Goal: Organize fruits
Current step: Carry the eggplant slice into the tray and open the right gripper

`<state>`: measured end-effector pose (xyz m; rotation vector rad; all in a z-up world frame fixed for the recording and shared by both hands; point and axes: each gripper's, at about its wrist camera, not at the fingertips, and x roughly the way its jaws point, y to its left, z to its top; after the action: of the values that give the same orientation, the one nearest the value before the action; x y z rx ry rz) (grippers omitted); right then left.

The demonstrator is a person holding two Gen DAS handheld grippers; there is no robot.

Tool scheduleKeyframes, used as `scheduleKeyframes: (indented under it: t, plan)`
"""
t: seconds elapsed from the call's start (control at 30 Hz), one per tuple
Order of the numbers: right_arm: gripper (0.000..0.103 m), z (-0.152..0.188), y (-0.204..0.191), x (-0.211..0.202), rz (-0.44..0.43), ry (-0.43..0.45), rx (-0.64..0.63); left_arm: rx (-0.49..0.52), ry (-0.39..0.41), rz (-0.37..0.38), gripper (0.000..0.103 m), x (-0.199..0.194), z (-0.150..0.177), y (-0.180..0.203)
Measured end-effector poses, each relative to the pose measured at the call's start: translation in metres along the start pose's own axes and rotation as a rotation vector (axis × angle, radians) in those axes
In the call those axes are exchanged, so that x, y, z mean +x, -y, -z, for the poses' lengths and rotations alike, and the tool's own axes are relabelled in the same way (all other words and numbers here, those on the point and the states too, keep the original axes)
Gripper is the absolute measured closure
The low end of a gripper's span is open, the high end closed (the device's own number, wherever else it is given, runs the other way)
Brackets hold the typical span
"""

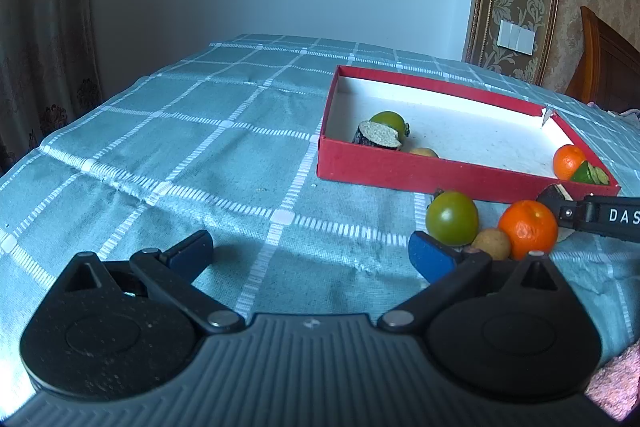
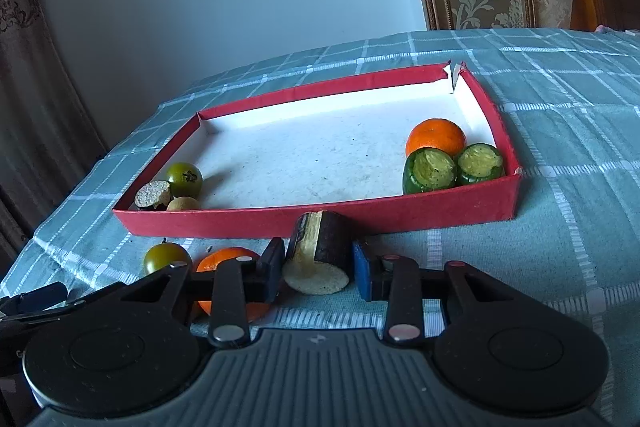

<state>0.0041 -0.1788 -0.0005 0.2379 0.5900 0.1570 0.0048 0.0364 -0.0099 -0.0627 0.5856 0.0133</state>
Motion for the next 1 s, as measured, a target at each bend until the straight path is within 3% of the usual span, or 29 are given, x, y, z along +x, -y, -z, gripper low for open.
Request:
scheduleKeyframes:
  t: [0.63, 1.0]
  plan:
    - [0.068, 0.005, 0.018, -0.038, -0.027, 0.055, 0.004, 0.0, 0.0, -0.002, 0.0, 0.001, 0.0, -0.001]
    - [0.068, -0.024, 0.012, -0.047, -0.003, 0.142, -0.092, 0.005, -0.008, -0.005, 0.0, 0.002, 0.0, 0.001]
